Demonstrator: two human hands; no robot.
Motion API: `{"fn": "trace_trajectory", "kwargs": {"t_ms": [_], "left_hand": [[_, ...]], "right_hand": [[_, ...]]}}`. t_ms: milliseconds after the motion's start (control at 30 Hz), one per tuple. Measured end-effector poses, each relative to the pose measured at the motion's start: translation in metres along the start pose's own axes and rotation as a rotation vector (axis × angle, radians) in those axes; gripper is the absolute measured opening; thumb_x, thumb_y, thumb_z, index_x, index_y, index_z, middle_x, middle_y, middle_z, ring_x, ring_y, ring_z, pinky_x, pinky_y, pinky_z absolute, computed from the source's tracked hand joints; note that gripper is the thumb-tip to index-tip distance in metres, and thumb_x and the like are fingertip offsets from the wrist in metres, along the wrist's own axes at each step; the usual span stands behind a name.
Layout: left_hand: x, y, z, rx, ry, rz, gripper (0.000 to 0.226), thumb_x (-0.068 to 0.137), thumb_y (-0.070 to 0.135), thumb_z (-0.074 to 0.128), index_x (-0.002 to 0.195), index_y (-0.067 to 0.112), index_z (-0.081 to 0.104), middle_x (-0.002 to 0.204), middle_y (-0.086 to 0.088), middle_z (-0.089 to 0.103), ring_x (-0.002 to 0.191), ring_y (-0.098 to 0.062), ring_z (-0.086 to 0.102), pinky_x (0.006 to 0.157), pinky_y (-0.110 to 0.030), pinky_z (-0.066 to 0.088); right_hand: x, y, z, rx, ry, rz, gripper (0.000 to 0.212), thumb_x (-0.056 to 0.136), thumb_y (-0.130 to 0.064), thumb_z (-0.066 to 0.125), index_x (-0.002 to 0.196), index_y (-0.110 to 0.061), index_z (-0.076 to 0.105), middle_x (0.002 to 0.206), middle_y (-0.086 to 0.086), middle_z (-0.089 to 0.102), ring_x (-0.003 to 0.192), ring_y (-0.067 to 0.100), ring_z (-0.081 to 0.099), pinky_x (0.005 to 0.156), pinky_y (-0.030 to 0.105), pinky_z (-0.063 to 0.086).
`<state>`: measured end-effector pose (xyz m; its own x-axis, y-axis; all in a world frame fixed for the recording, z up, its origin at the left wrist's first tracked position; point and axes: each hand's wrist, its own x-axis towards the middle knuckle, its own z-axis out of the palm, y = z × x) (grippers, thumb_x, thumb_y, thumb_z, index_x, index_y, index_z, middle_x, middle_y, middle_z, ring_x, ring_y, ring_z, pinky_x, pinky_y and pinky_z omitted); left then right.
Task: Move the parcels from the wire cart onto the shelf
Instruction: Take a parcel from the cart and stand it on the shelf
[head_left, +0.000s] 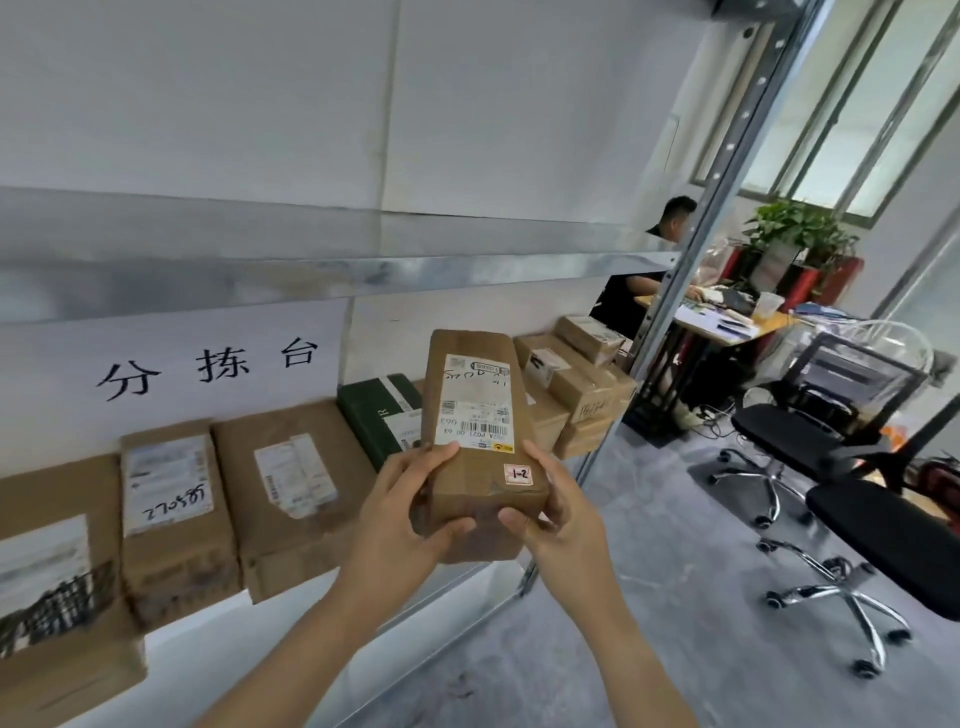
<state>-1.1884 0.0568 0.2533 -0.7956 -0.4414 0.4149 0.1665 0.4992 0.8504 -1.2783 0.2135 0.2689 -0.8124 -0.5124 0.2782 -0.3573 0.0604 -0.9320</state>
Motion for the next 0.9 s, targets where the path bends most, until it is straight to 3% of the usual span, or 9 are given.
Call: {"fn": "trace_trajectory", "kwargs": {"t_ms": [133,267,333,500,600,667,800,900], "left_hand": [[0.033,-0.013,0.030,0.040,0.005,-0.047,0.073,0.073,0.021,0.078,0.120,0.057,0.035,0.125,0.022,0.034,0.113,0.002,0.041,0.089,-0.009,0.043],[0.067,-0.026,0.061,0.078,0.041,-0.073,0.072,0.074,0.025,0.078,0.120,0.058,0.032,0.127,0.021,0.034,0.113,0.002,0.041,0.086,-0.003,0.041],[0.084,-0.029,0.081,0.101,0.057,-0.089,0.070,0.075,0.027,0.077,0.126,0.052,0.035,0.129,0.019,0.033,0.115,0.001,0.039,0.090,-0.007,0.041],[0.133,-0.022,0.137,0.214,0.102,-0.103,0.069,0.079,0.030,0.072,0.136,0.041,0.034,0.136,0.015,0.031,0.116,0.001,0.033,0.098,-0.016,0.039],[0.157,-0.020,0.167,0.241,0.141,-0.139,0.068,0.082,0.030,0.070,0.138,0.041,0.032,0.140,0.009,0.032,0.122,-0.004,0.038,0.104,-0.023,0.041],[0.167,-0.019,0.186,0.277,0.196,-0.174,0.067,0.083,0.031,0.068,0.139,0.041,0.032,0.139,0.006,0.033,0.124,-0.011,0.042,0.104,-0.028,0.042],[0.182,-0.021,0.217,0.322,0.305,-0.188,0.065,0.085,0.030,0.065,0.141,0.038,0.032,0.140,0.003,0.032,0.124,-0.014,0.045,0.104,-0.028,0.042],[0.191,-0.025,0.228,0.367,0.339,-0.197,0.064,0.088,0.032,0.062,0.143,0.036,0.029,0.142,0.001,0.029,0.123,-0.014,0.045,0.102,-0.024,0.041]], "right_hand": [[0.038,0.026,-0.016,-0.003,-0.001,-0.003,0.065,0.083,-0.004,0.072,0.125,-0.047,0.049,0.128,-0.007,0.061,0.119,0.012,0.057,0.092,0.022,0.051],[0.081,0.049,-0.034,-0.049,-0.029,-0.007,0.067,0.085,-0.005,0.070,0.120,-0.058,0.051,0.126,-0.006,0.061,0.117,0.015,0.057,0.095,0.029,0.052],[0.101,0.061,-0.047,-0.052,-0.034,-0.010,0.068,0.084,-0.004,0.070,0.119,-0.059,0.050,0.124,-0.006,0.063,0.116,0.015,0.058,0.095,0.032,0.053],[0.158,0.089,-0.094,0.021,-0.070,-0.008,0.060,0.084,0.002,0.068,0.127,-0.038,0.057,0.121,-0.005,0.065,0.113,0.013,0.060,0.094,0.035,0.053],[0.190,0.101,-0.119,0.057,-0.147,-0.014,0.053,0.085,0.000,0.067,0.129,-0.027,0.053,0.124,-0.005,0.062,0.115,0.012,0.059,0.092,0.030,0.053],[0.208,0.109,-0.129,0.064,-0.178,-0.012,0.053,0.086,0.004,0.065,0.128,-0.027,0.054,0.125,-0.002,0.062,0.117,0.015,0.059,0.093,0.030,0.053],[0.237,0.124,-0.141,0.041,-0.240,-0.029,0.062,0.086,0.009,0.061,0.128,-0.037,0.056,0.126,-0.001,0.063,0.115,0.026,0.060,0.090,0.048,0.053],[0.251,0.127,-0.143,0.056,-0.273,-0.046,0.063,0.087,0.010,0.058,0.129,-0.036,0.054,0.126,-0.008,0.062,0.117,0.016,0.059,0.092,0.038,0.054]]}}
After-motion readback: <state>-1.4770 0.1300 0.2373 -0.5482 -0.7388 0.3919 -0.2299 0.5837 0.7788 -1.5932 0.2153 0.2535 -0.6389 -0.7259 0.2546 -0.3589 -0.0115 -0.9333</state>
